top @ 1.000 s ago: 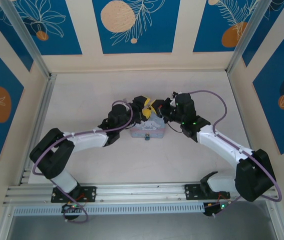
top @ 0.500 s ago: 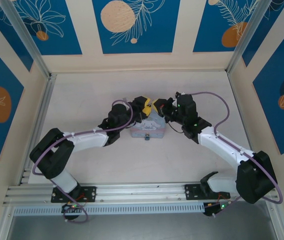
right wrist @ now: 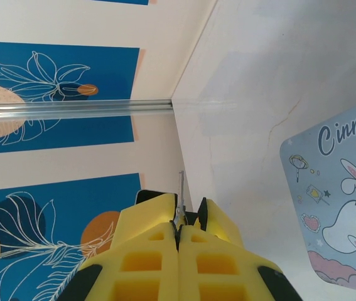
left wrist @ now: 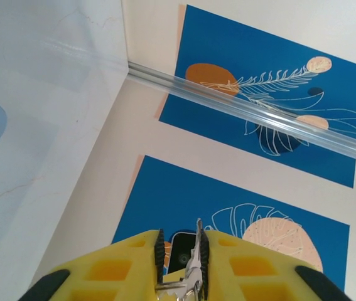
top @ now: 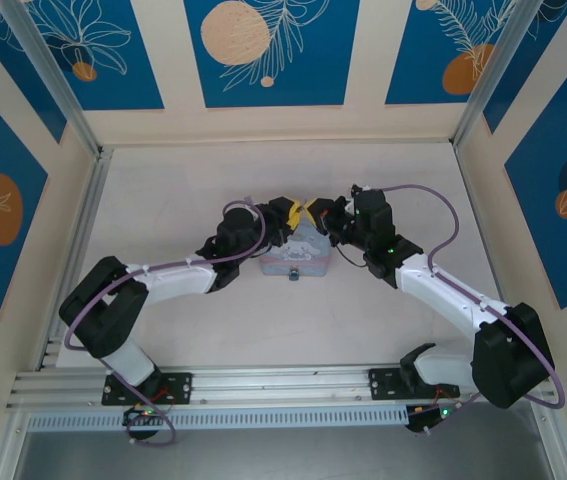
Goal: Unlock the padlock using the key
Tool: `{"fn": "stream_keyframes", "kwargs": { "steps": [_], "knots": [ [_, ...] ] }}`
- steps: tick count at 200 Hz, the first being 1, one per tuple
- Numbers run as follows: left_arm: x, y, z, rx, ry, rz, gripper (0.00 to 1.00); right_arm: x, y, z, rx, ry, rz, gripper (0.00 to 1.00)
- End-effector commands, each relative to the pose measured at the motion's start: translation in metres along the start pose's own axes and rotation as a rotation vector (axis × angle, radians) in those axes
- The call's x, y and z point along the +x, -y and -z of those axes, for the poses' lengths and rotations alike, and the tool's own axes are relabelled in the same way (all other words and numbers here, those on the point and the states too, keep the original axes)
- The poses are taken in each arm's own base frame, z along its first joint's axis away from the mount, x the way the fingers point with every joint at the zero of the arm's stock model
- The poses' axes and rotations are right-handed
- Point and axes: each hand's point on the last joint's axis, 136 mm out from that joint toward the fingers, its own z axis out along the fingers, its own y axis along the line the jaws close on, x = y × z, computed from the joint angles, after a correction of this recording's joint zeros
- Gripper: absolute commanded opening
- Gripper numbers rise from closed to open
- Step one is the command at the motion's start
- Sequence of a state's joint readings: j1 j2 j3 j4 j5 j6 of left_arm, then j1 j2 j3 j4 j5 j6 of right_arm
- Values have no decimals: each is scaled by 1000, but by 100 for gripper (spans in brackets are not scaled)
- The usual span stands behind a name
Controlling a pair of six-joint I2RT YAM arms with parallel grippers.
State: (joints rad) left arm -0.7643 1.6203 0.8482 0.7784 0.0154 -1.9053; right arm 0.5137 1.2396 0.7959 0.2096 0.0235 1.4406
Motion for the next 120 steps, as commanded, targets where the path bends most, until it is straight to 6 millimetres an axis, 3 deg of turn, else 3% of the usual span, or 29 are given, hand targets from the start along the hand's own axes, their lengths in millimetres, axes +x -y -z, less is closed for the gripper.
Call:
{"fn": "stream_keyframes", "kwargs": {
  "steps": [1,51,60,85,103,120],
  "knots": [
    [10,14,4,40,-11,-14,21,-1,8,3,19,15,-16,0],
    [8,9,5,17,1,-37,0,-1,13,7,32,19,-20,0],
    [7,6,5,3,5,-48,0,-1,15,10,40,21,-18,0],
    [3,0,7,-32,5,-136,0,-3,27,22,94,30,2,39],
    [-2,-3,7,-83,-19,-249,0,-7,33,34,127,27,44,55],
    [-2,-2,6,-132,-79,-401,0,-12,35,44,147,11,103,63]
  ]
}}
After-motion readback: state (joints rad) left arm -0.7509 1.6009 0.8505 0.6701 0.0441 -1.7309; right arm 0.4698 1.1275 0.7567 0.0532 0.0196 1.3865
